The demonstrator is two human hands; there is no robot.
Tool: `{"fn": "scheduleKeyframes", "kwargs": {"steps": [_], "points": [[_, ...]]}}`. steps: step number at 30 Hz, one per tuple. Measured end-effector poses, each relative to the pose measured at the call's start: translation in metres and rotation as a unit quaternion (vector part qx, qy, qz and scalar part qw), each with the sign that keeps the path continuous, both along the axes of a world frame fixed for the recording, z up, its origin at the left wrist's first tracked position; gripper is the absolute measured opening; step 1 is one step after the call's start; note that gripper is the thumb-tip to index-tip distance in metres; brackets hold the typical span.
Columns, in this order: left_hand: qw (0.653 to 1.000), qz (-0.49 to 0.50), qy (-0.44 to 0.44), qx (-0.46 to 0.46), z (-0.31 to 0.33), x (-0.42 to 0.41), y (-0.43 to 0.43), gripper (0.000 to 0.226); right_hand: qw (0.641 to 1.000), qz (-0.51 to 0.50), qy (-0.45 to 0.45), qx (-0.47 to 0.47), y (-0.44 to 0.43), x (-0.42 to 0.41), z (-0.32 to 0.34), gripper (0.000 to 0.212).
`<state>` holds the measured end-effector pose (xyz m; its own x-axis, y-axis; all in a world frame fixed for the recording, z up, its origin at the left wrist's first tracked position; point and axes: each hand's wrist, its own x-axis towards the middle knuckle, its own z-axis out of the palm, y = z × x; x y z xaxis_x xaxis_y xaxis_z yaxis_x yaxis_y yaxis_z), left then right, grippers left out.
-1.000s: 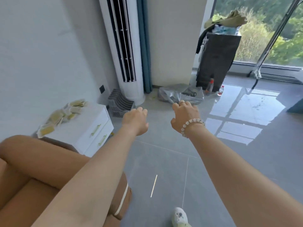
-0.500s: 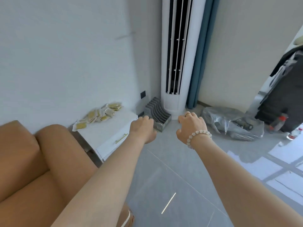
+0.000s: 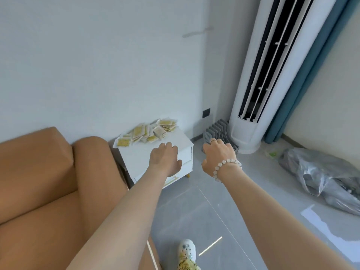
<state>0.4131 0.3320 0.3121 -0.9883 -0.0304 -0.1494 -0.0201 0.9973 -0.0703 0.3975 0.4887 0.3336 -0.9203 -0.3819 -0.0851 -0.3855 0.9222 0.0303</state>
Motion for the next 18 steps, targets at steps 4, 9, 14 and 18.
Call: {"fn": "scheduleKeyframes", "kwargs": {"steps": [4,9,14,18], "points": [[0.998,0.046,0.015,0.037,-0.001,-0.056,-0.032,0.04,0.999,0.031,-0.001,0.01,-0.033,-0.064,0.0,0.034],[0.997,0.071,0.025,0.032,-0.001,-0.12,-0.073,0.041,0.999,0.054,-0.002,0.0,-0.078,-0.134,-0.004,0.032],[0.995,0.09,-0.005,0.04,-0.02,-0.158,-0.099,0.04,0.997,0.073,-0.034,0.009,-0.098,-0.178,-0.02,0.034],[0.991,0.107,-0.038,0.077,-0.039,-0.181,-0.109,0.038,0.995,0.079,-0.049,0.02,-0.109,-0.214,-0.034,0.035]]}}
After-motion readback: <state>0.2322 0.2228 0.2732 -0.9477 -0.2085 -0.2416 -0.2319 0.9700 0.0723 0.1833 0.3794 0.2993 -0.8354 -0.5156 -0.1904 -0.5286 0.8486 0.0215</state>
